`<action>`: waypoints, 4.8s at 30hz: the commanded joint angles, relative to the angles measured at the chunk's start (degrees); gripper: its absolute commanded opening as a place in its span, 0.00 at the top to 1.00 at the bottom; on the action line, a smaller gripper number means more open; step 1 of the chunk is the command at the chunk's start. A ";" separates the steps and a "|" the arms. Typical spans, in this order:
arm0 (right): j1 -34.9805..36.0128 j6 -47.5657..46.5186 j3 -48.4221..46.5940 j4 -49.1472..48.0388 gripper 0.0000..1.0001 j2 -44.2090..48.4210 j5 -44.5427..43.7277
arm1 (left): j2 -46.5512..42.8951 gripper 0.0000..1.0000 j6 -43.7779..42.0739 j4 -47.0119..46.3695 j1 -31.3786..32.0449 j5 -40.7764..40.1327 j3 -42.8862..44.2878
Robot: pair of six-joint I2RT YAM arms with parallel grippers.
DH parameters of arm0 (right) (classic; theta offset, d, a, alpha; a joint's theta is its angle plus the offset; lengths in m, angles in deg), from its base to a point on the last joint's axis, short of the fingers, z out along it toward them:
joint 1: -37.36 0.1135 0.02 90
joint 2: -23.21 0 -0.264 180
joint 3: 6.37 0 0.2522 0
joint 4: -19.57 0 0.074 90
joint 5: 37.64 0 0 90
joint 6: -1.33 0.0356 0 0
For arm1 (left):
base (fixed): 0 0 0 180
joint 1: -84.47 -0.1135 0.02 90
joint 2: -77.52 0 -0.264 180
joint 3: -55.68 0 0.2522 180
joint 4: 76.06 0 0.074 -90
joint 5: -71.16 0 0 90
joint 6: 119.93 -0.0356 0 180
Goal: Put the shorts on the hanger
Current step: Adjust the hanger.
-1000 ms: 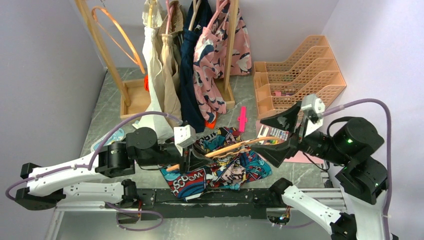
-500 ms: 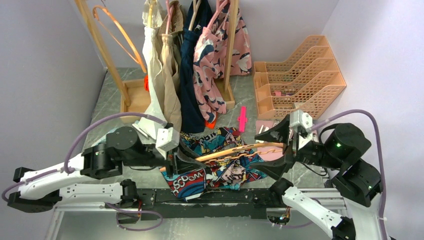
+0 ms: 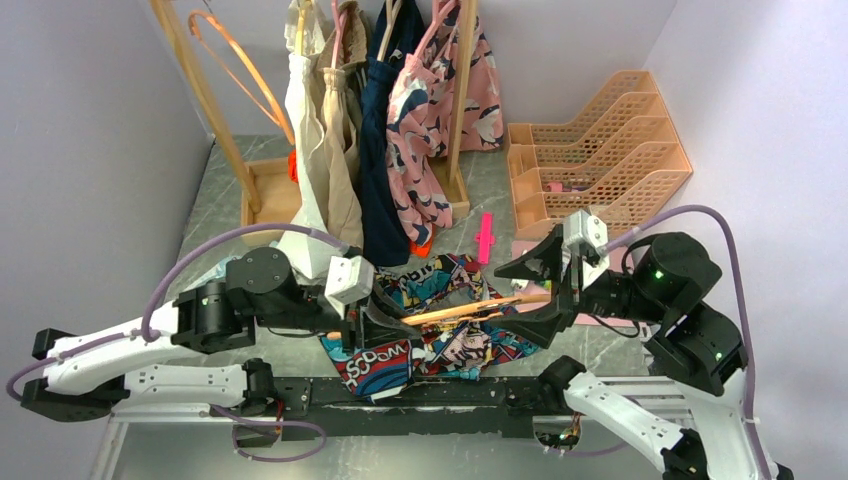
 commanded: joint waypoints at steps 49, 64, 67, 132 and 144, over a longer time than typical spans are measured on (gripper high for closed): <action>0.15 -0.76 1.61 -1.66 1.00 1.00 -1.11 | 0.66 0.28 -2.92 0.02 0.14 -15.28 7.51; 0.09 -1.04 1.18 -1.39 1.00 0.41 -0.62 | -0.24 0.28 -3.21 1.86 0.15 -16.88 6.67; 0.09 -0.56 1.32 -2.30 1.00 0.51 5.04 | 1.17 0.28 -4.40 3.63 0.16 -11.66 8.46; 0.11 24.41 -8.74 2.77 0.13 -2.90 -43.27 | 22.10 0.93 -3.37 -33.11 0.15 -41.25 9.50; 0.09 28.63 -0.51 -11.89 0.14 -2.76 -45.65 | 32.87 0.93 -3.10 -44.70 0.15 -47.69 13.90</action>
